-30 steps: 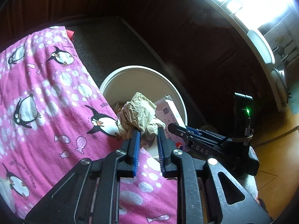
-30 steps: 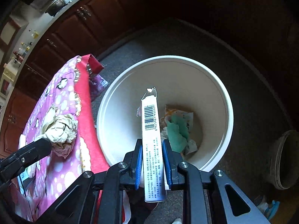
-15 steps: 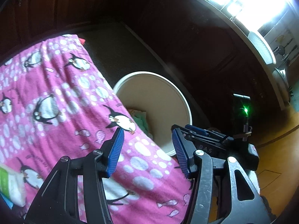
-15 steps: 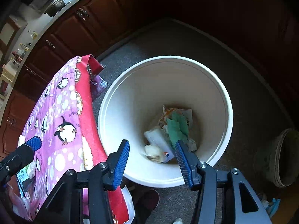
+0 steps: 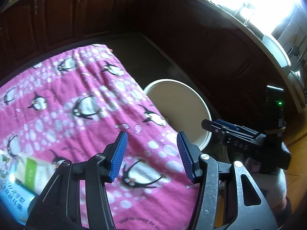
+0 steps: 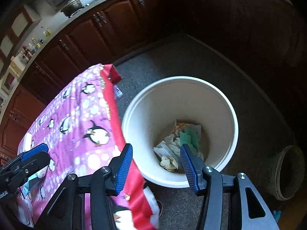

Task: Collect trash
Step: 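Move both open tools back over the remaining trash on the cloth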

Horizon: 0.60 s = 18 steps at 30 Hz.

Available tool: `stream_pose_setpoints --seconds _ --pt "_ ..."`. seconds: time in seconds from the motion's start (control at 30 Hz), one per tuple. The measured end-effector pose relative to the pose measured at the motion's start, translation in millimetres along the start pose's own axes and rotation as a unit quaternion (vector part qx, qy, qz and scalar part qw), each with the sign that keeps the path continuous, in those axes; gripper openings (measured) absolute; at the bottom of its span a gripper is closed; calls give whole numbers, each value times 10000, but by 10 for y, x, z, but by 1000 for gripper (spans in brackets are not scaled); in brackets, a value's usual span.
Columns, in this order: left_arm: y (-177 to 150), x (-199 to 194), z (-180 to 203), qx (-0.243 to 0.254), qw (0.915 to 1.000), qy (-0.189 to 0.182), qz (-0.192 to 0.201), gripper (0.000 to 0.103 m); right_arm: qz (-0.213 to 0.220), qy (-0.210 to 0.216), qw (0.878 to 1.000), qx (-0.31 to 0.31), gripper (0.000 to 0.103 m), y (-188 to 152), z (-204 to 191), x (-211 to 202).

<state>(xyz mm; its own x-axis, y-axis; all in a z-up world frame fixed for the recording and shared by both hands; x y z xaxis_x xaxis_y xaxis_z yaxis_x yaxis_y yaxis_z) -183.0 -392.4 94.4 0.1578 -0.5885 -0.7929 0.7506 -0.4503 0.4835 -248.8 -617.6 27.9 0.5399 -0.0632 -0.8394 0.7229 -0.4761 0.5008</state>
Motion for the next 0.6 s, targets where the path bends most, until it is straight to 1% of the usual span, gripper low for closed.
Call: stream_pose_setpoints --seconds 0.23,0.27,0.37,0.6 --pt "-58 -270 -246 -141 9997 155 158 52 124 161 9994 -297 55 34 -353 -132" --pt "-35 -292 -235 -172 9996 175 162 52 139 193 9991 -341 56 38 -410 -150" --pt "-60 -397 -332 -271 9993 195 154 52 162 302 9981 -502 60 47 -601 -186" --pt "-167 -724 -716 -481 9979 377 196 53 40 639 9931 -987 61 -33 -1127 -152"
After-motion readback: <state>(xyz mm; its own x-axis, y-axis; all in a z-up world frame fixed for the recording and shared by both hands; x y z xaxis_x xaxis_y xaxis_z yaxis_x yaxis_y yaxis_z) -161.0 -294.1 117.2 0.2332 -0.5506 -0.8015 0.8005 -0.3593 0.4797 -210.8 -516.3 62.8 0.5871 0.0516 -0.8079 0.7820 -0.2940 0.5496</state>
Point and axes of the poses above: each gripper's, at about its wrist camera, not at the fingertips, and x roughly the way its jaws point, z to its right, y to its top, the point moved 2 cm from there along x, roughly the way its jaws point, and after that the axes turned 4 degrees about -x, right-handed, at the moved point
